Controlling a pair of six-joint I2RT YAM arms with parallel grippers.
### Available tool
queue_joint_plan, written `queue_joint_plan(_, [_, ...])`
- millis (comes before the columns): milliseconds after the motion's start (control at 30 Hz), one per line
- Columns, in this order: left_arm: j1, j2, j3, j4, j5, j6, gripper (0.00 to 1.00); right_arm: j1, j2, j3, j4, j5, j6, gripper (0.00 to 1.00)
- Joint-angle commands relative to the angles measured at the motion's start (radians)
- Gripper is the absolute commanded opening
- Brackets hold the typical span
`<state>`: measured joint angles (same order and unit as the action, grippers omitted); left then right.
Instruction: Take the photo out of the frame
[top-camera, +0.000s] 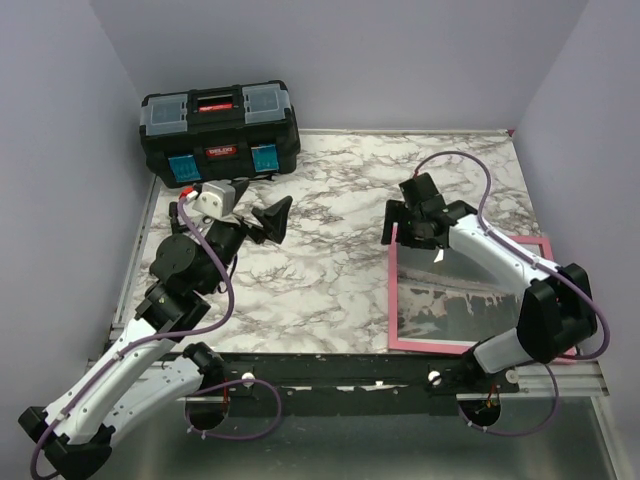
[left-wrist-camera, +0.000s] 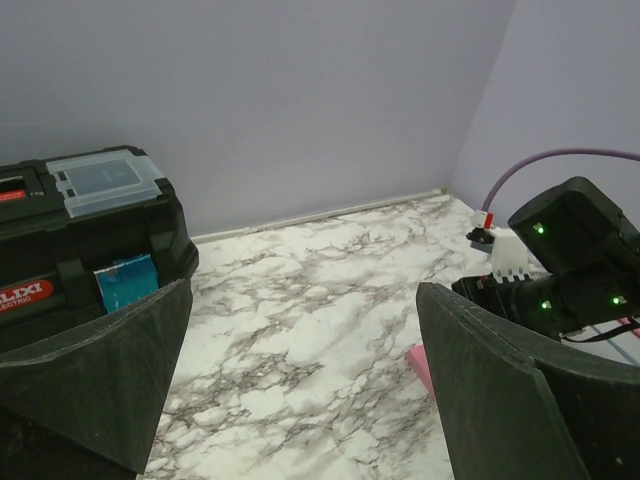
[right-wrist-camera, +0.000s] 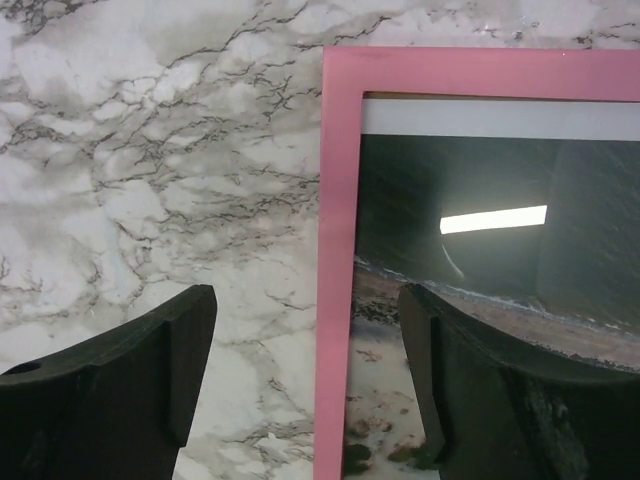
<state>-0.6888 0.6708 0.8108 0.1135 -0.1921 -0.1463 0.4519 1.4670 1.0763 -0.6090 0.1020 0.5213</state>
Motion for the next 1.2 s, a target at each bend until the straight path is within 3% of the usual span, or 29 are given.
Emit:
queue_joint_plan(0, [-0.002, 0.007, 0.022, -0.011, 0.016, -0.007, 0.99, 0.037, 0.068, 0.077, -0.057, 0.104, 0.006, 0.73])
queue_joint_plan(233, [-0.002, 0.006, 0.024, -0.014, 0.021, -0.012, 0.99, 0.081, 0.163, 0.107, -0.054, 0.151, 0.032, 0.48])
queue_joint_plan(633, [-0.002, 0.007, 0.023, -0.014, 0.027, -0.018, 0.99, 0.091, 0.274, 0.107, -0.032, 0.212, 0.021, 0.49])
queue_joint_plan(1167, [-0.002, 0.049, 0.025, -0.019, 0.039, -0.042, 0.99, 0.099, 0.322, 0.073, 0.016, 0.258, 0.022, 0.37])
